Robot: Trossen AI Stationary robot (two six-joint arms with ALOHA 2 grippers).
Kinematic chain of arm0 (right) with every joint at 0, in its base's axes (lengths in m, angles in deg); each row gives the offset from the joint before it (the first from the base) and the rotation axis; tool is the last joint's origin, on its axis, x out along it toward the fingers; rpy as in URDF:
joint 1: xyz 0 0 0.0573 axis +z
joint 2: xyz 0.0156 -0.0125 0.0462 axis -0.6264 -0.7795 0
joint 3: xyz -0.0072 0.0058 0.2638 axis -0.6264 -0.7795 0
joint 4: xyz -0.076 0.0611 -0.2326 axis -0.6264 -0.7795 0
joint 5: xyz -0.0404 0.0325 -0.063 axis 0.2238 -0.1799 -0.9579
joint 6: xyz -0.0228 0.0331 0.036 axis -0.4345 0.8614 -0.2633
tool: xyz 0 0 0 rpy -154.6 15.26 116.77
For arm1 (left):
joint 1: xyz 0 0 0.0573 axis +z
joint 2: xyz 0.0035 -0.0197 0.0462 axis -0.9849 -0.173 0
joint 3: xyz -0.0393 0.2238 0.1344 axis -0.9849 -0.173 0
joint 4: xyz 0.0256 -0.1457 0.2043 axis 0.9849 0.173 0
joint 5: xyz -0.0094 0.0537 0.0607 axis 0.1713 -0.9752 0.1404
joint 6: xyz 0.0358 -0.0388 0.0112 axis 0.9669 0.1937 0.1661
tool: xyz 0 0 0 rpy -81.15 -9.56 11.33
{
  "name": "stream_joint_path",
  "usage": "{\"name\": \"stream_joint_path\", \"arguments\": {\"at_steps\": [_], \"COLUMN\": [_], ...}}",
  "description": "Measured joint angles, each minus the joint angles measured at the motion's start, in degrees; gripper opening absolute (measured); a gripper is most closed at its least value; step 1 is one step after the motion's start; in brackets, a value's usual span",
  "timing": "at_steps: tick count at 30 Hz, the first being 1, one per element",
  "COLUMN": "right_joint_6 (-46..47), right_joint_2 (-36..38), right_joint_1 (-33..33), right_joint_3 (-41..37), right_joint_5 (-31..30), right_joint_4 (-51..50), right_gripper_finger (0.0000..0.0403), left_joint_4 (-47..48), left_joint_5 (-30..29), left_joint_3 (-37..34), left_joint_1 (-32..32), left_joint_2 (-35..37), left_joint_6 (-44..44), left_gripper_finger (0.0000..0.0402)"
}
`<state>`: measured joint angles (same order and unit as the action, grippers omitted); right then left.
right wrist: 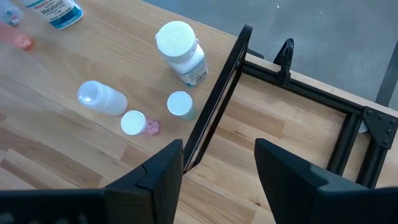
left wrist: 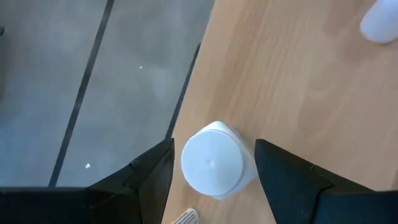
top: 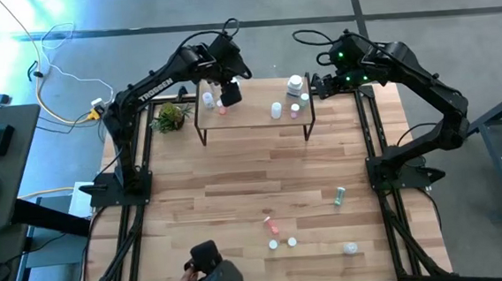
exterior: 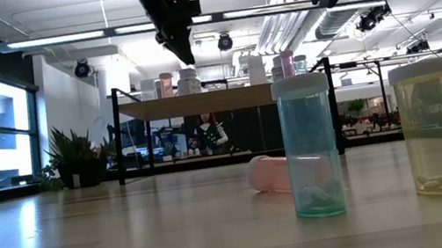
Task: Pick and place medicine bottles onto shelf by color
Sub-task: Put the white medicine bottle on the shelf
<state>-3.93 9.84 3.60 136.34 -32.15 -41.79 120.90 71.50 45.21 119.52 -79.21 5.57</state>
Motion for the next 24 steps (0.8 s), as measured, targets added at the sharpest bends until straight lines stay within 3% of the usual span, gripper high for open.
{"name": "stream_joint_path", "arguments": {"at_steps": [24], "right_joint_6": [0.0], "right_joint_2": [0.0], "right_joint_1": [0.0], "right_joint_3": [0.0], "right_joint_5": [0.0], "right_joint_4": [0.0], "right_gripper_finger": [0.0190], "left_joint_4": [3.2], "left_joint_5": [0.0], "left_joint_3": [0.0], "left_joint_1": [2.6], "left_joint_2": [-1.4], "left_joint_6": [-0.4], "left_gripper_finger": [0.0213]}}
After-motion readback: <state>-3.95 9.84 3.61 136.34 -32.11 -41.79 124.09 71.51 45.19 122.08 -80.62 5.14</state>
